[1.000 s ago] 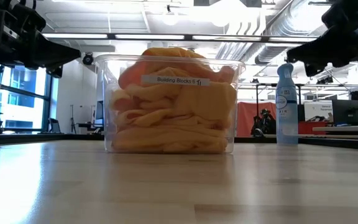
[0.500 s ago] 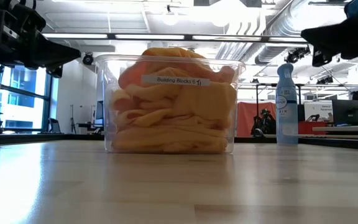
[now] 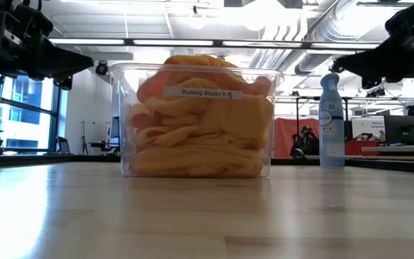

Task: Sort microfiber towel by color & place in baskets
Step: Return to Home Position

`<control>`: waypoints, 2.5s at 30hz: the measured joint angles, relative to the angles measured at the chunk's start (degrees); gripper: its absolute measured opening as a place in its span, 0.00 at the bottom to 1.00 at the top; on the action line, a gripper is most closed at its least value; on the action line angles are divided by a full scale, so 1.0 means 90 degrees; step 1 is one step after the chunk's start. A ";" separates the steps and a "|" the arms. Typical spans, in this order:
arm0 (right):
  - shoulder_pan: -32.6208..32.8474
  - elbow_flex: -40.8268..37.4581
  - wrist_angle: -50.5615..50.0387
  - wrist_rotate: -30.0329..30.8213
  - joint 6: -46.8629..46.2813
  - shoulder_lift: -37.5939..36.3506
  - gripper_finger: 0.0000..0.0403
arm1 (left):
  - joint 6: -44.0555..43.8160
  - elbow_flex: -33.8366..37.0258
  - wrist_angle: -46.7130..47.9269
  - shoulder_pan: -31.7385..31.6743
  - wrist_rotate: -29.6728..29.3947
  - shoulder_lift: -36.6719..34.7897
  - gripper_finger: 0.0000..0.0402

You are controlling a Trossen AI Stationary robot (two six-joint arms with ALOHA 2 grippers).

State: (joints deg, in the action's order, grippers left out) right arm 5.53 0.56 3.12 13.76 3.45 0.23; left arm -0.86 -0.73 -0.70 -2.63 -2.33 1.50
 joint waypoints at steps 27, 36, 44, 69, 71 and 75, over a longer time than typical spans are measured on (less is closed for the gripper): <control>-0.0113 0.0000 0.0007 0.0163 0.0000 0.0020 0.00 | 0.0000 0.0000 -0.0001 0.0000 0.0000 0.0000 0.00; -0.0113 0.0000 0.0007 0.0163 0.0000 0.0020 0.00 | 0.0000 0.0000 -0.0001 -0.0001 0.0000 0.0000 0.00; -0.0113 -0.0002 0.0007 0.0163 0.0000 0.0020 0.00 | 0.0000 0.0000 -0.0001 -0.0002 0.0000 0.0000 0.00; -0.0113 -0.0002 0.0007 0.0166 -0.0002 0.0020 0.00 | 0.0000 0.0000 0.0000 0.0000 -0.0001 0.0000 0.00; -0.0113 -0.0002 0.0007 0.0166 0.0000 0.0022 0.00 | 0.0000 0.0000 0.0000 -0.0002 0.0000 0.0000 0.00; -0.0112 -0.0002 0.0008 0.0166 -0.0001 0.0021 0.00 | 0.0000 0.0000 0.0000 -0.0001 -0.0001 0.0000 0.00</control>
State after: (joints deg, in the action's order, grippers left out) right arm 4.52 0.54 3.19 15.25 3.44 0.42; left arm -0.86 -0.73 -0.69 -2.64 -2.33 1.50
